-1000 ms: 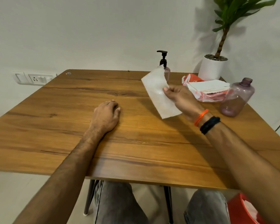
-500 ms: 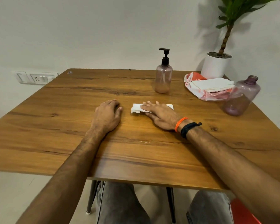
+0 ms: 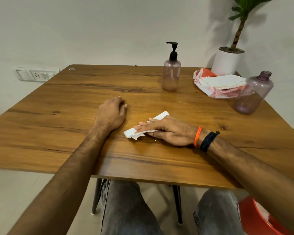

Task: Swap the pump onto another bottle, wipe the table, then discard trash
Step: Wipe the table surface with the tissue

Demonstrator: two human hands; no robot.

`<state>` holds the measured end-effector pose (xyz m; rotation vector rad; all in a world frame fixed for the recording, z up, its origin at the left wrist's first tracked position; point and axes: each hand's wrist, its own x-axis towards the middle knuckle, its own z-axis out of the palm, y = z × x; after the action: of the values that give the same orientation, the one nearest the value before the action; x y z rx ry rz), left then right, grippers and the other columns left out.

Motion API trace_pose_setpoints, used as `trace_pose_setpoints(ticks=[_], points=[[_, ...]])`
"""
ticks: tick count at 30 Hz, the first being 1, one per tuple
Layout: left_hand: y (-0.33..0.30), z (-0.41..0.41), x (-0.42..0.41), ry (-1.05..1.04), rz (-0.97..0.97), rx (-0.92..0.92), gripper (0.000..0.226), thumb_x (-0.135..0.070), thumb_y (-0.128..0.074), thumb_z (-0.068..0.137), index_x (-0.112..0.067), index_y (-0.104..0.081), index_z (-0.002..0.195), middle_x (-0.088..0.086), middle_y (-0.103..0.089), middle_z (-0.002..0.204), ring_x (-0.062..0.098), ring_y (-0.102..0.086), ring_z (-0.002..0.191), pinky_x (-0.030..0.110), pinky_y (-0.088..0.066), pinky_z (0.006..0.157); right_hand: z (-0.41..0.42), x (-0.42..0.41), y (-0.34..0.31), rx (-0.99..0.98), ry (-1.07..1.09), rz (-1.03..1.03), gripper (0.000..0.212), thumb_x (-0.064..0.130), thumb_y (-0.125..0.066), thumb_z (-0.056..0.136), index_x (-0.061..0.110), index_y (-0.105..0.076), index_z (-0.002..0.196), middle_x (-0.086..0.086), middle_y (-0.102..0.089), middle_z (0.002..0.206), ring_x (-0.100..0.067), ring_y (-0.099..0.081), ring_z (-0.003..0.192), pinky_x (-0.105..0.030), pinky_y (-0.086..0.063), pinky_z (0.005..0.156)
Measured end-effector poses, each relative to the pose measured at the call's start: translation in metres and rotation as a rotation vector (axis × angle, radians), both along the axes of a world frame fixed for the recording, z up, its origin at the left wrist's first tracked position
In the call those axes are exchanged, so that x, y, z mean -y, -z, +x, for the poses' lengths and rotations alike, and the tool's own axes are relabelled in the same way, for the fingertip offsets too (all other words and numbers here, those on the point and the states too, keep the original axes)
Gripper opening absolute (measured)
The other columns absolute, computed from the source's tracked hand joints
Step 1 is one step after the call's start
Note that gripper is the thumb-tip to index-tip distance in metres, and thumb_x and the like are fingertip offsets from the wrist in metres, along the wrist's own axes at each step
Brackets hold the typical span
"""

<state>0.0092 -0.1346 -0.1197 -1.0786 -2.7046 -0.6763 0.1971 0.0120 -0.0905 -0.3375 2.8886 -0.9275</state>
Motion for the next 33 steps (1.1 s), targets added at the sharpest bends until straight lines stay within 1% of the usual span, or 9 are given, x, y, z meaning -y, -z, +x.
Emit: trace_pose_setpoints(ticks=[11,16,19,22,24,26,27,30,33], points=[[-0.002,0.001,0.004,0.028,-0.010,0.015,0.041,-0.032,-0.048,0.096,-0.008,-0.057,0.128,0.013,-0.057,0.137,0.033,-0.050,0.126,0.043,-0.038,0.107,0.042,-0.023,-0.003,-0.040,-0.020,-0.265,0.037,0.003,-0.054,0.084,0.023,-0.070,0.111,-0.001,-0.069,0.123,-0.011,-0.056,0.128,-0.037,-0.028,0.120],[-0.004,0.002,0.007,0.046,-0.013,0.034,0.042,-0.033,-0.047,0.097,-0.008,-0.056,0.130,0.013,-0.056,0.138,0.032,-0.050,0.126,0.043,-0.038,0.107,0.049,-0.047,-0.008,-0.076,0.033,-0.351,0.036,0.001,-0.053,0.075,0.022,-0.077,0.092,-0.010,-0.075,0.106,-0.024,-0.066,0.114,-0.044,-0.039,0.112],[-0.004,0.004,0.006,0.026,-0.009,0.026,0.041,-0.031,-0.048,0.097,-0.007,-0.057,0.129,0.014,-0.056,0.138,0.034,-0.050,0.126,0.043,-0.039,0.107,0.044,-0.071,-0.010,-0.136,0.193,-0.394,0.025,0.006,-0.055,0.071,0.004,-0.079,0.078,-0.027,-0.073,0.090,-0.046,-0.067,0.094,-0.060,-0.048,0.091],[-0.006,0.004,0.005,0.038,-0.010,0.029,0.041,-0.030,-0.048,0.097,-0.007,-0.056,0.130,0.014,-0.056,0.138,0.034,-0.050,0.125,0.043,-0.039,0.106,0.032,-0.084,-0.018,-0.272,0.454,-0.594,0.020,0.010,-0.060,0.073,0.007,-0.068,0.055,-0.002,-0.064,0.060,-0.017,-0.056,0.059,-0.024,-0.045,0.062],[-0.006,0.004,0.006,0.050,-0.009,0.037,0.041,-0.030,-0.047,0.097,-0.007,-0.055,0.130,0.014,-0.056,0.137,0.033,-0.050,0.125,0.044,-0.039,0.106,0.020,-0.087,-0.023,-0.400,0.620,-0.791,0.021,0.009,-0.061,0.081,0.003,-0.062,0.061,-0.006,-0.056,0.061,-0.023,-0.049,0.061,-0.030,-0.043,0.066],[-0.006,0.004,0.006,0.053,-0.008,0.038,0.040,-0.029,-0.047,0.097,-0.008,-0.056,0.130,0.014,-0.056,0.137,0.033,-0.050,0.125,0.044,-0.038,0.106,0.007,-0.085,-0.029,-0.482,0.739,-0.876,0.018,0.008,-0.058,0.091,-0.007,-0.065,0.085,-0.019,-0.063,0.085,-0.032,-0.059,0.082,-0.043,-0.049,0.082],[-0.006,0.004,0.006,0.050,-0.008,0.036,0.040,-0.029,-0.048,0.097,-0.008,-0.056,0.130,0.014,-0.056,0.137,0.033,-0.050,0.125,0.043,-0.038,0.106,0.000,-0.082,-0.031,-0.529,0.781,-0.773,0.018,0.009,-0.056,0.094,-0.003,-0.067,0.089,-0.016,-0.065,0.089,-0.030,-0.060,0.086,-0.042,-0.049,0.082],[-0.007,0.004,0.006,0.043,-0.008,0.037,0.039,-0.029,-0.047,0.098,-0.008,-0.056,0.130,0.013,-0.055,0.138,0.032,-0.049,0.126,0.042,-0.037,0.107,-0.011,-0.068,-0.035,-0.681,0.750,-0.107,0.021,0.010,-0.052,0.096,0.012,-0.070,0.106,-0.001,-0.067,0.086,-0.016,-0.057,0.072,-0.025,-0.045,0.062],[-0.006,0.005,0.006,0.039,-0.006,0.040,0.040,-0.030,-0.048,0.097,-0.009,-0.056,0.130,0.012,-0.055,0.138,0.031,-0.049,0.126,0.041,-0.037,0.107,-0.016,-0.053,-0.028,-0.530,0.481,0.153,0.032,0.004,-0.047,0.096,0.015,-0.065,0.120,-0.002,-0.069,0.093,0.001,-0.053,0.063,-0.008,-0.042,0.057]])
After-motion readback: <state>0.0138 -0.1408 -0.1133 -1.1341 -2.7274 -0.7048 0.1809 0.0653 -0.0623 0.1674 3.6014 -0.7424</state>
